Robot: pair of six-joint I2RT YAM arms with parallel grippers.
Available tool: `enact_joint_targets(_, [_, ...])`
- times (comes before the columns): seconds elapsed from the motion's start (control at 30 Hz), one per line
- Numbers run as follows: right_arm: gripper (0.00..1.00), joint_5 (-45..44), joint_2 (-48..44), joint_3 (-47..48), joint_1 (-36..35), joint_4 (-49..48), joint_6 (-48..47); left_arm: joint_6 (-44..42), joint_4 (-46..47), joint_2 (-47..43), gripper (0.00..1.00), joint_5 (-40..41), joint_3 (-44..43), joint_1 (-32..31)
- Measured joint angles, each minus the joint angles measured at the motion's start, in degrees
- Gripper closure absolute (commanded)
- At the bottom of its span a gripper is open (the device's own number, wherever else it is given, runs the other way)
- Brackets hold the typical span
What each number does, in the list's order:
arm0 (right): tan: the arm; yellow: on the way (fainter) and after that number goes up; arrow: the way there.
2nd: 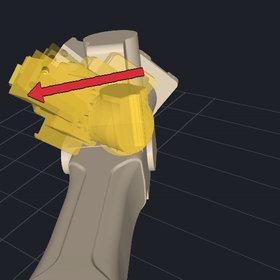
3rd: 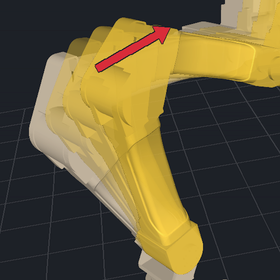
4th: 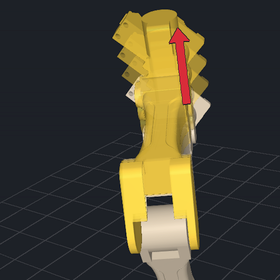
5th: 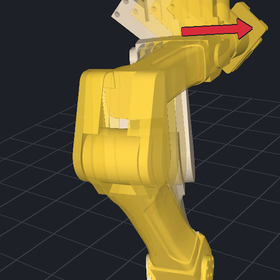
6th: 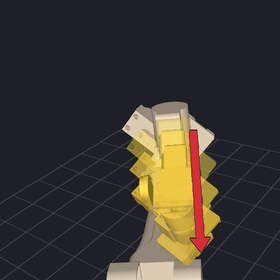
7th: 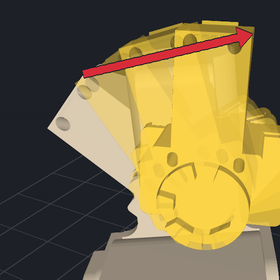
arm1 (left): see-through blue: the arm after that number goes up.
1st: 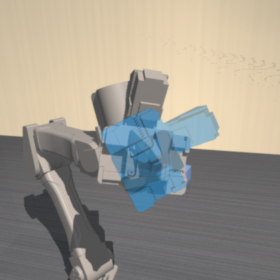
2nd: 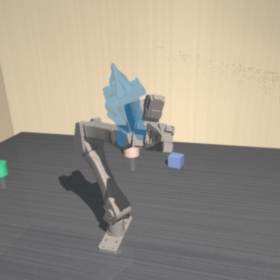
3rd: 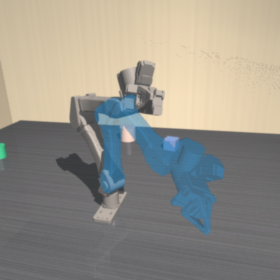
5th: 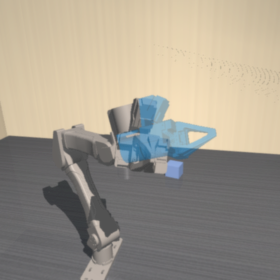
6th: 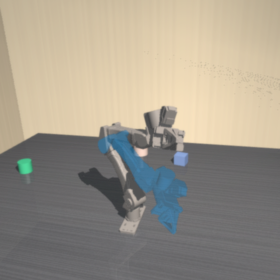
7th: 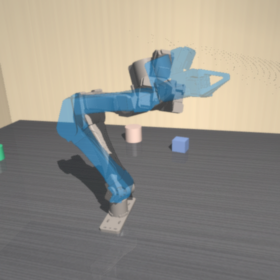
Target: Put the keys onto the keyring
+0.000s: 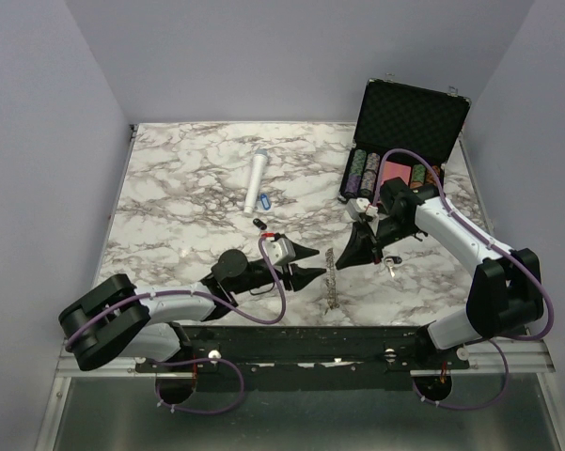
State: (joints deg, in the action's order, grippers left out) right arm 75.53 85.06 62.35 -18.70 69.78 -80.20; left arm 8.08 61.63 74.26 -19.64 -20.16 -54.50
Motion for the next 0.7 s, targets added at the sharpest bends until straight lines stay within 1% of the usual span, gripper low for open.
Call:
enact_joint_targets(0.07, [1.00,0.02,0.00,0.00,0.00,0.31,-0.50,0.33,1.31,0.79,0.55,-0.81,-0.11,0.02])
enact_joint_targets(0.33, [1.00,0.04,0.00,0.00,0.00,0.63,-1.33,2.29,3.06,3.87,0.59,-4.24,-1.92,0.02])
enact_joint_targets(0.5, [1.00,0.09,0.00,0.00,0.00,0.63,-1.38,3.43,3.93,5.73,0.63,-5.44,-2.78,0.00])
enact_joint_targets(0.63, [1.00,0.11,0.00,0.00,0.00,0.66,-1.46,3.78,3.89,6.40,0.68,-5.64,-2.84,0.00])
enact_joint_targets(0.7, [1.00,0.13,0.00,0.00,0.00,0.66,-1.49,3.80,3.80,6.43,0.76,-5.66,-2.86,0.00])
